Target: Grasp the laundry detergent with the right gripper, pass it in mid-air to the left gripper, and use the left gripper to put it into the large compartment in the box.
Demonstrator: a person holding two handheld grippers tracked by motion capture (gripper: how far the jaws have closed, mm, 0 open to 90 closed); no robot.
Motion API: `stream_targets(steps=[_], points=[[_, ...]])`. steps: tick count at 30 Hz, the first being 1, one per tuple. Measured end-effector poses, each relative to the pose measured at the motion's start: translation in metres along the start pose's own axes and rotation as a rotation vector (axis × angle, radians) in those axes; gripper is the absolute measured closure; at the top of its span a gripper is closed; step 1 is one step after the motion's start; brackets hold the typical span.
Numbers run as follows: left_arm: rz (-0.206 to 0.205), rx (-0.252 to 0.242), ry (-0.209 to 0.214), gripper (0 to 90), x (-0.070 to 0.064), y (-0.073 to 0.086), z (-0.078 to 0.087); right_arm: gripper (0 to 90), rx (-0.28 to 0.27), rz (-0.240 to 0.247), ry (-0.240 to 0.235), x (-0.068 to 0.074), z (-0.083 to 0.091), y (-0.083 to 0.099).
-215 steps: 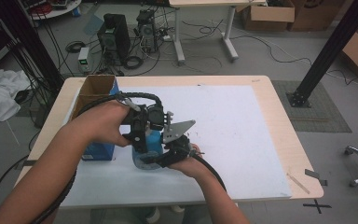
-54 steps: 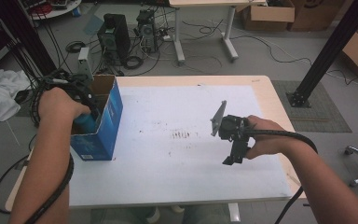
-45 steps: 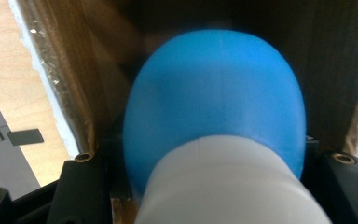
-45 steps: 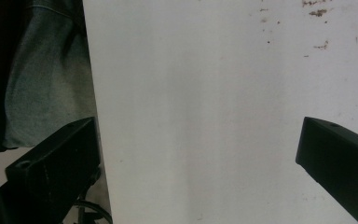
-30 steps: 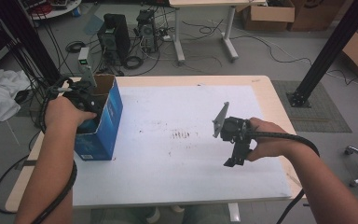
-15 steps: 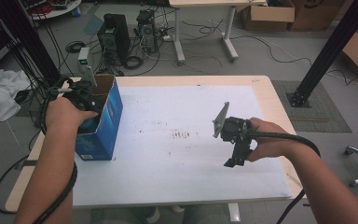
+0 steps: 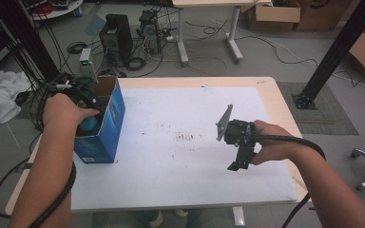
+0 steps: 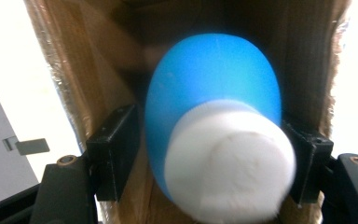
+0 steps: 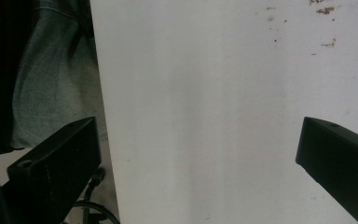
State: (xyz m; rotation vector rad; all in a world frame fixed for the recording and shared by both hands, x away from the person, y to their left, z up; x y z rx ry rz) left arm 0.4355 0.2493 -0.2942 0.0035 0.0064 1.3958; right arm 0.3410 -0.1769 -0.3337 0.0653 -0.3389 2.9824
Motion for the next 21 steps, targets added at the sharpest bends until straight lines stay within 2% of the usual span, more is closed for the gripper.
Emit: stream_targets(steps=[4,13,21], points=[[-0.004,-0.013,0.002,30.8,0.0,0.001,0.009,0.0,-0.002,0.001,0.004,0.0,0.001,-0.001],[-0.007,-0.025,-0.011,23.1,-0.001,0.002,0.033,0.0,-0.003,-0.001,0.001,0.0,0.0,0.0],[-0.056,-0.042,-0.032,21.6,-0.004,0.003,0.056,0.0,-0.001,-0.001,-0.001,0.0,0.001,-0.001]])
Point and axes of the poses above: each handheld gripper's, and its own axes: z roughly backward along the jaws, y roughly out of its underside, x roughly to its left, the point moved 3 cm from there along -z, roughly forward along the jaws, and after that the axes turned 4 degrees about -z, right-handed, at the moved point
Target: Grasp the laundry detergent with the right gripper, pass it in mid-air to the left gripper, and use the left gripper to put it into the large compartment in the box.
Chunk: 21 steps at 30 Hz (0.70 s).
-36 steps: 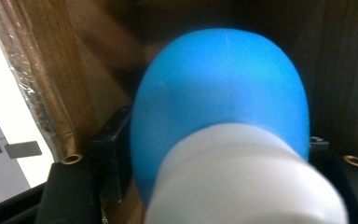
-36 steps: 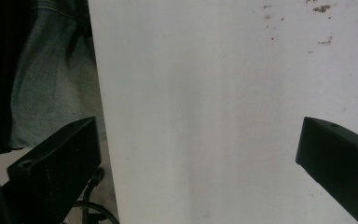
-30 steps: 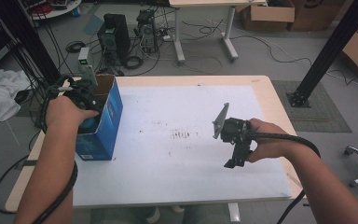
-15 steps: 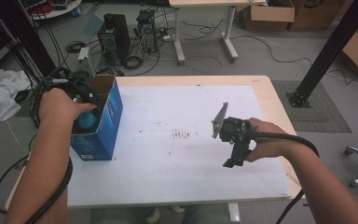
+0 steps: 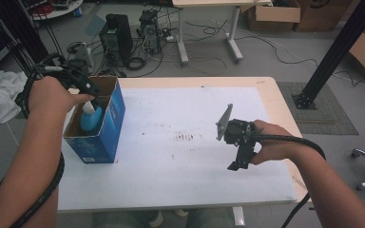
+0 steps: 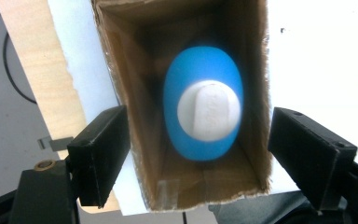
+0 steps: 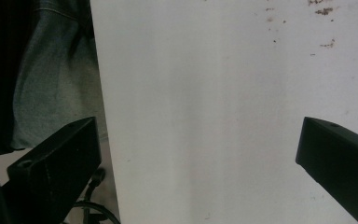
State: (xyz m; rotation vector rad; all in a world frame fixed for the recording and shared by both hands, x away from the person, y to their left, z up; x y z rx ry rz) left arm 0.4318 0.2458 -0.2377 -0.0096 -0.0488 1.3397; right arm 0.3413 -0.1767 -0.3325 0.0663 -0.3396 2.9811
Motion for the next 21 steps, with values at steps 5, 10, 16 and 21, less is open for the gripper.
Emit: stream_targets(steps=[5,10,16,21], points=[[-0.037,-0.009,0.001,17.0,-0.005,-0.001,0.014,0.0,-0.001,-0.002,0.003,0.0,0.002,-0.001],[-0.079,-0.021,0.023,11.7,-0.013,-0.003,0.026,0.0,0.005,-0.005,0.001,0.0,0.002,-0.001],[-0.118,-0.036,0.028,8.4,-0.024,-0.006,0.038,0.0,0.0,-0.01,-0.001,0.0,0.003,-0.001],[-0.157,-0.028,0.042,7.2,-0.035,-0.009,0.042,0.0,0.004,-0.011,-0.001,0.0,0.003,-0.001]])
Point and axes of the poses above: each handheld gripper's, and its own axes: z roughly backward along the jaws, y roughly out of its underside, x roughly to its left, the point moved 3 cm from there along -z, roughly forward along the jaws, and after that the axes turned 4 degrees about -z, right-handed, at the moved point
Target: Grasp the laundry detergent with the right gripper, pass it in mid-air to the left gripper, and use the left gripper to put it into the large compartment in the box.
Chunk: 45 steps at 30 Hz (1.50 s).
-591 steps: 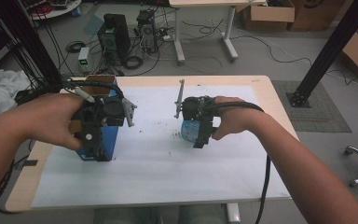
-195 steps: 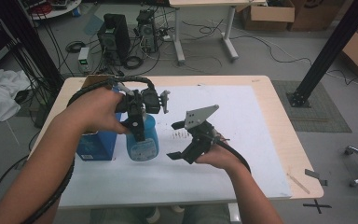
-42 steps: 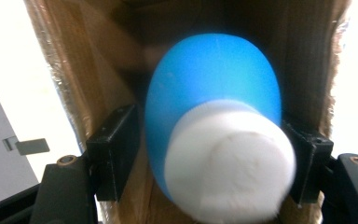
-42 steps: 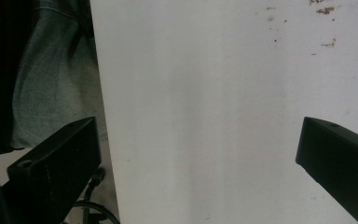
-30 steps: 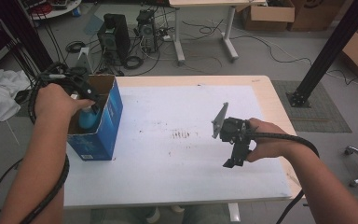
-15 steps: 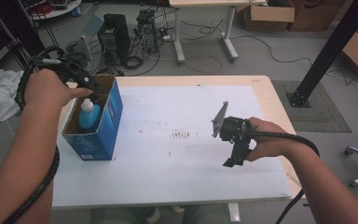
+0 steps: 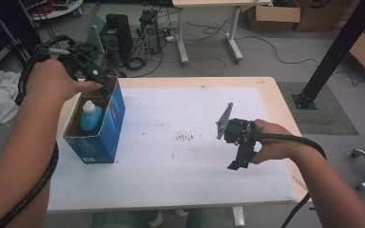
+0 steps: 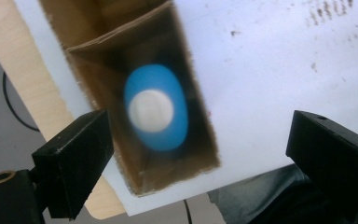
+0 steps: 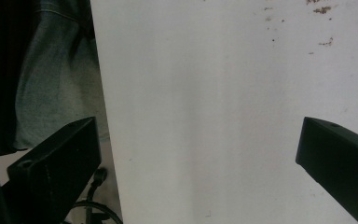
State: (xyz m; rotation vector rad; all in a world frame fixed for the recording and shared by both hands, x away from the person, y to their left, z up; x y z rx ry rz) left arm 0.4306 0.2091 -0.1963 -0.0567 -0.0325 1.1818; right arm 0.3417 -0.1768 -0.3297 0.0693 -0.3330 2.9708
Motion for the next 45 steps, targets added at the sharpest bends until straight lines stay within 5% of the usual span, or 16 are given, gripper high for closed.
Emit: stream_targets(steps=[10,17,23,26,31,36,45], points=[[-0.126,0.021,0.051,2.0,-0.027,-0.011,0.003,0.0,0.008,-0.006,-0.004,-0.001,0.001,0.0],[-0.28,0.046,0.09,0.1,-0.055,-0.016,0.0,0.0,0.016,-0.011,-0.004,-0.001,0.003,0.001],[-0.469,0.1,0.081,0.1,-0.084,-0.015,-0.009,0.0,0.024,-0.023,-0.006,-0.002,0.007,0.001],[-0.609,0.132,0.113,0.1,-0.104,-0.014,-0.016,0.0,0.03,-0.026,-0.005,-0.003,0.008,0.001],[-0.758,0.187,0.139,0.1,-0.125,-0.009,-0.03,0.0,0.05,-0.025,-0.01,-0.007,0.008,0.0],[-0.954,0.205,0.155,0.1,-0.141,0.001,-0.039,0.0,0.055,-0.018,-0.01,-0.011,0.008,-0.002],[-0.987,0.197,0.157,0.1,-0.149,0.003,-0.039,0.0,0.051,-0.021,-0.003,-0.014,0.012,-0.001]])
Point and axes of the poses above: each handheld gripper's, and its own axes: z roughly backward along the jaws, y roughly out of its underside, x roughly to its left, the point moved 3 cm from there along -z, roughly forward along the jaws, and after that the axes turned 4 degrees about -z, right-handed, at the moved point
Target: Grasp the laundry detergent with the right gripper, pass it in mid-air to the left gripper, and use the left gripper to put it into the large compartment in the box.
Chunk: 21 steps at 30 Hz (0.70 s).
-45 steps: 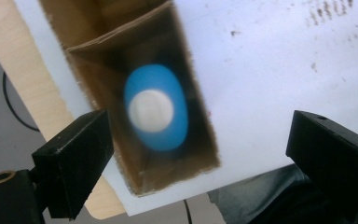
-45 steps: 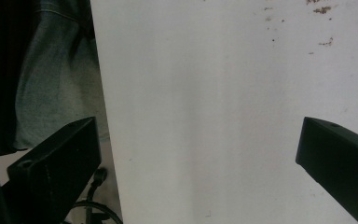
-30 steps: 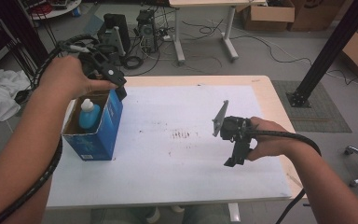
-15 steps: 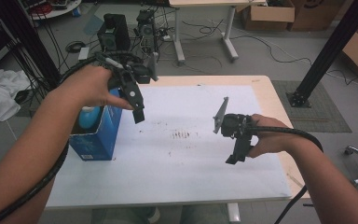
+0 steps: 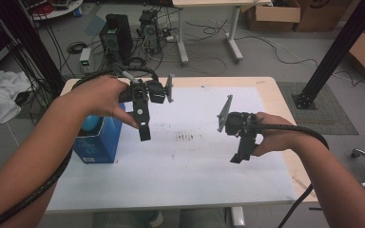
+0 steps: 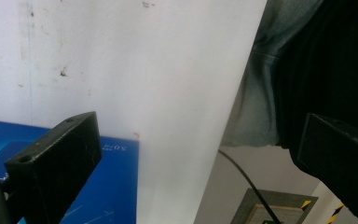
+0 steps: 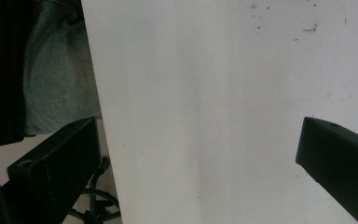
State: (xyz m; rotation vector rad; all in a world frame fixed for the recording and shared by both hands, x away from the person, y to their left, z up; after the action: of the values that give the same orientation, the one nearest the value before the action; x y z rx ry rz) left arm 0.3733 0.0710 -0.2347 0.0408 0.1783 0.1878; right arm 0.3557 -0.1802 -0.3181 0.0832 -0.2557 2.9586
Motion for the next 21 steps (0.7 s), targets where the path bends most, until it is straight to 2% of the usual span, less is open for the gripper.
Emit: stream_targets(steps=[21], points=[[-0.027,-0.015,0.015,0.1,-0.0012,0.0009,-0.006,0.0,0.007,-0.004,0.0,0.0028,-0.0017,-0.0019]])
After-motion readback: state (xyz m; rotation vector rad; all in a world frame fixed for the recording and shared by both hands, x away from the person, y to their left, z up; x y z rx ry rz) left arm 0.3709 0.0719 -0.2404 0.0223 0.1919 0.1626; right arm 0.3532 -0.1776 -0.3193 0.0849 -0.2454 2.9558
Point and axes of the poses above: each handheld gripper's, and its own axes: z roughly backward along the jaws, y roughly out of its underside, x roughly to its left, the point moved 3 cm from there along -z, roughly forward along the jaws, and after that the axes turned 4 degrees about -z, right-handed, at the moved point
